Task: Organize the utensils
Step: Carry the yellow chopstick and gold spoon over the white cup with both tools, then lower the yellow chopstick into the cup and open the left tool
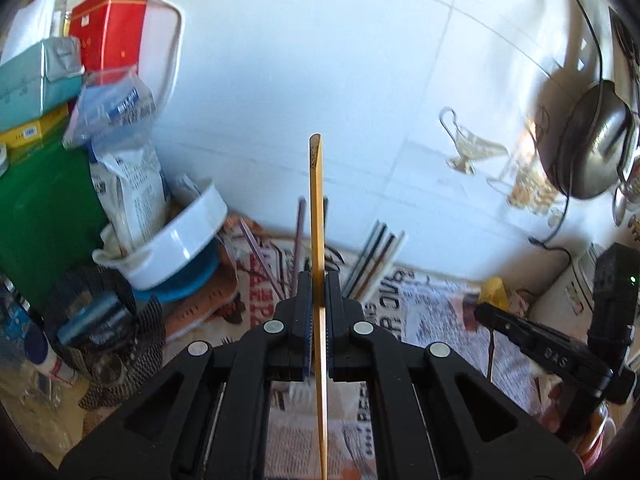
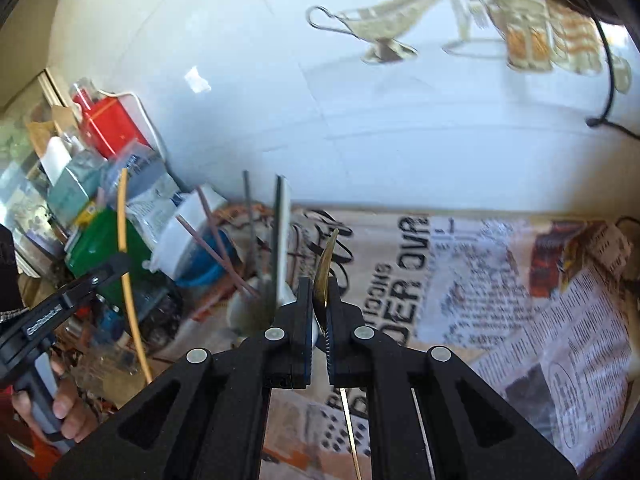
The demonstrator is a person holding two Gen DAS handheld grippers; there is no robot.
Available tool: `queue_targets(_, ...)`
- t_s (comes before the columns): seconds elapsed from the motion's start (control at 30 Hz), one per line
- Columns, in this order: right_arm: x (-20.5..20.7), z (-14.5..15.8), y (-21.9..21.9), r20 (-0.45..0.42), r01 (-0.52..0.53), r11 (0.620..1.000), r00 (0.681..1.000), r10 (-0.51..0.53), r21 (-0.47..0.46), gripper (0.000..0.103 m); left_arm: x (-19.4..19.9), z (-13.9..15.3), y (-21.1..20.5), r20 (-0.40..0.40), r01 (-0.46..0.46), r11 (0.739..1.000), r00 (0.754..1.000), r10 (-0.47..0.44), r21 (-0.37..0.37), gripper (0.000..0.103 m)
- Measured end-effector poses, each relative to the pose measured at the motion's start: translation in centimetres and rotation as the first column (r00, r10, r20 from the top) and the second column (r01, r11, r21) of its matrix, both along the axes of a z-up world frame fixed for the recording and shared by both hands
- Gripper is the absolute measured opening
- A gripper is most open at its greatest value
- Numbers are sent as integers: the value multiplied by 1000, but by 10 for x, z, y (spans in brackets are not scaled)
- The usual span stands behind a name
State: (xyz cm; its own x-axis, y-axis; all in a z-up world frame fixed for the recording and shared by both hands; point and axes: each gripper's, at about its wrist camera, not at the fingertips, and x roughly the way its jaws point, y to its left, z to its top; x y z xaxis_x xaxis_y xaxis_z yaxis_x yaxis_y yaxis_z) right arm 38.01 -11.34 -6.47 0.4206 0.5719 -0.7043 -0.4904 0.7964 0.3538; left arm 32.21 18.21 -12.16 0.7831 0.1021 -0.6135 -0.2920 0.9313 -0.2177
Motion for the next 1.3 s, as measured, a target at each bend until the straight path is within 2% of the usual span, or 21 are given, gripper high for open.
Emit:
queue_targets(0.23, 18, -6, 44, 24, -1, 999, 1000, 0, 41, 5, 32, 7, 25, 87, -71, 997, 994, 68, 31, 3)
queue_targets(0.5, 32, -15, 59, 14, 22, 997, 1000, -24, 76, 5, 70, -8, 38, 171, -95, 994, 982, 85, 53, 3)
queue_targets(0.63, 37, -16, 62, 8, 26, 993, 1000, -27, 112, 4, 77, -26, 34, 181, -68, 995, 982, 54, 71, 3)
queue_targets(0.7, 35, -9, 63, 33, 24, 991, 999, -28, 132, 3, 78, -35, 31, 179, -49, 996, 983, 34, 77, 3)
queue_targets(0.8, 31, 0, 68, 79, 11, 994, 997, -20, 109, 3, 79, -49, 26, 173, -39, 992, 985, 18, 118, 3)
queue_targets(0.9, 31, -2, 66, 75, 5, 994, 997, -12, 105, 3, 80, -58, 25, 162, -39, 989, 987, 15, 141, 3)
queue_targets(1.07, 36, -29, 54, 53, 20, 999, 998, -18, -38, 3, 77, -69, 25, 131, -26, 988, 991, 6, 155, 3)
queue_targets(1.2, 53, -79, 41, -46, 15, 979, 999, -25, -206, 7, 74, -79, 28, 88, -2, 994, 996, -8, 114, 3)
queue_targets(1.3, 64, -117, 35, -129, -9, 957, 991, -30, -291, 10, 73, -86, 32, 54, 26, 997, 998, -30, 78, 4)
